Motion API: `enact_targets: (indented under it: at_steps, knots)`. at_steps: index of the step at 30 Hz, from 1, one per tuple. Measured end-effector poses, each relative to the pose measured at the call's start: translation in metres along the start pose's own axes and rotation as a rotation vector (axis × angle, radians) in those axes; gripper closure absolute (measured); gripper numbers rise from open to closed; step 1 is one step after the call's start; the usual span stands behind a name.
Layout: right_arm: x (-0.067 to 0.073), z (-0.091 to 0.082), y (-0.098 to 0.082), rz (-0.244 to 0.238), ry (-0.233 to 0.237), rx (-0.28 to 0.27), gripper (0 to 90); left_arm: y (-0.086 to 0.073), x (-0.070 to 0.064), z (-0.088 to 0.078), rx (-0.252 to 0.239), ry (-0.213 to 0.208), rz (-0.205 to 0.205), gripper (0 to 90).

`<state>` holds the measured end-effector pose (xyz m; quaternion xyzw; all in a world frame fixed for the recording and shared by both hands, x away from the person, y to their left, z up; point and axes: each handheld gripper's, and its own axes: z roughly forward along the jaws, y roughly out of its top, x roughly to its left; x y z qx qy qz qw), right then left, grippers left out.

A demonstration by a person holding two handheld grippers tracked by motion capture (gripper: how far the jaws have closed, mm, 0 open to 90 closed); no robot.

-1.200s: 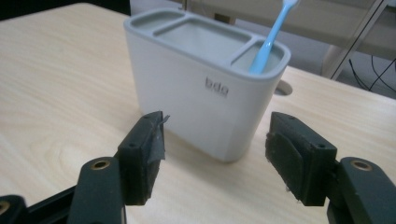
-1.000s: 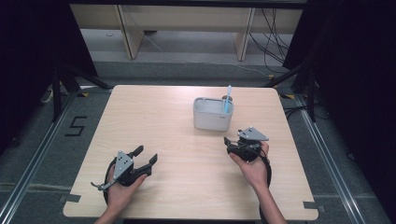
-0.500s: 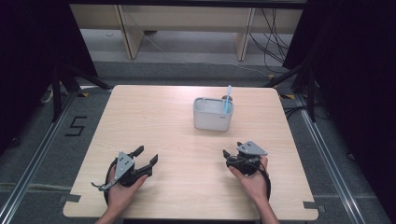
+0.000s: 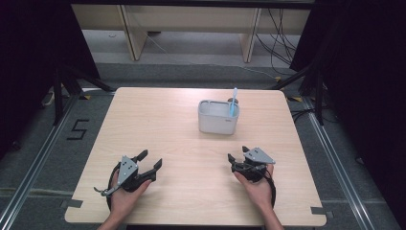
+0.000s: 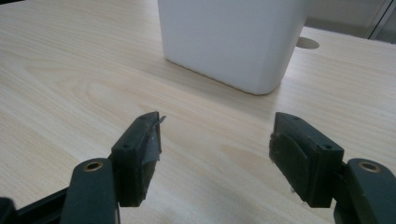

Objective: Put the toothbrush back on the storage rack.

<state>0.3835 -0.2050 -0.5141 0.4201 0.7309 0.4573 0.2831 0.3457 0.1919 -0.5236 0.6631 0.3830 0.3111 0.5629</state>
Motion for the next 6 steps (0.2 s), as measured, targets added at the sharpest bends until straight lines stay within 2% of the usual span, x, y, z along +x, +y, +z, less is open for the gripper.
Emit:
enact_targets:
  at_steps: [1,6]
  knots:
    - [0.0003,-0.0005,-0.0004,0.002,-0.001,-0.012,34.4,-0.0001,0.0000,-0.0001,-0.002,0.000,0.000,32.5]
    - [0.0004,-0.0011,-0.0005,0.003,-0.002,-0.001,34.3,0.0001,0.0008,0.0001,0.001,-0.004,-0.001,32.5]
